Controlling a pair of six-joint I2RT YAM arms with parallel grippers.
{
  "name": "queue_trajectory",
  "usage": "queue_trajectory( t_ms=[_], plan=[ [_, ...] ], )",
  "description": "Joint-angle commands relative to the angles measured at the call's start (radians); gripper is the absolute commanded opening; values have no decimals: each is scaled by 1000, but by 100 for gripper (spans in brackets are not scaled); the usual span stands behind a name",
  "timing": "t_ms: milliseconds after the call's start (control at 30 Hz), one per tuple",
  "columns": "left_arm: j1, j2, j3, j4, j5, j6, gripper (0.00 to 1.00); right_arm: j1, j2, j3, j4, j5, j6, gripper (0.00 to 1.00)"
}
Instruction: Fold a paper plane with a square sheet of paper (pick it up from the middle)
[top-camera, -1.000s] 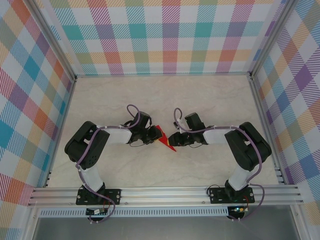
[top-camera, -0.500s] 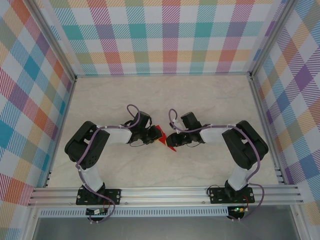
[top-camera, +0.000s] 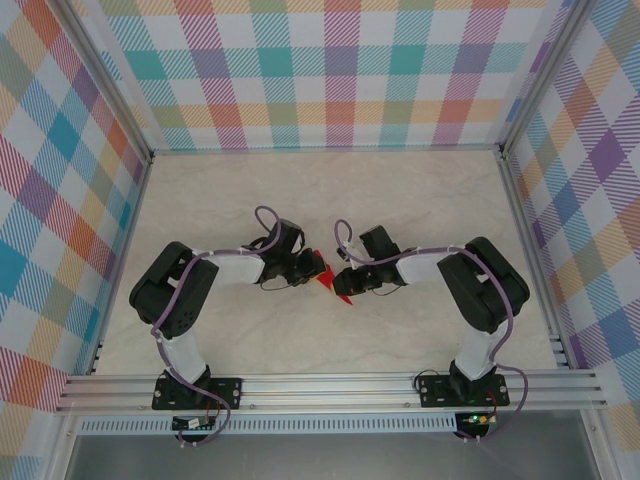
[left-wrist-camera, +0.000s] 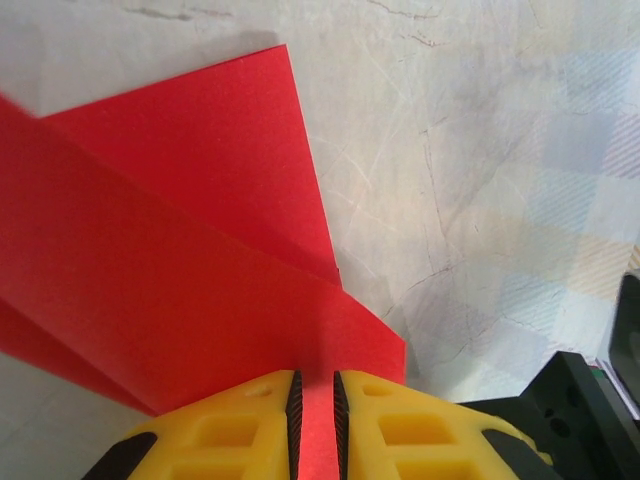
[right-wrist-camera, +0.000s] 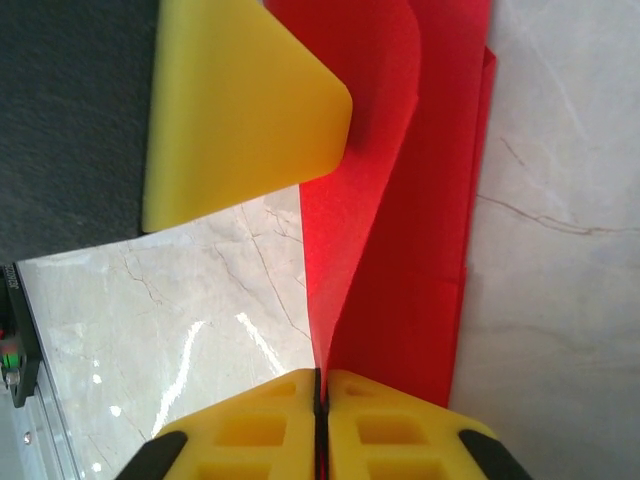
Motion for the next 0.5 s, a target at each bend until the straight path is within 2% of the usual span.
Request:
queue_trajectory(
  t_ms=[0,167,467],
  plan=[
    [-11,-21,28,-32,-1,25,19,2,20,-1,13,-34,15,6],
    [-11,-44,17,-30,4,35,19,-30,29,-22,67,-91,75,1],
    [-11,-81,-46,34,21,33,20,-65,42,2,90,-235,180,0]
  ],
)
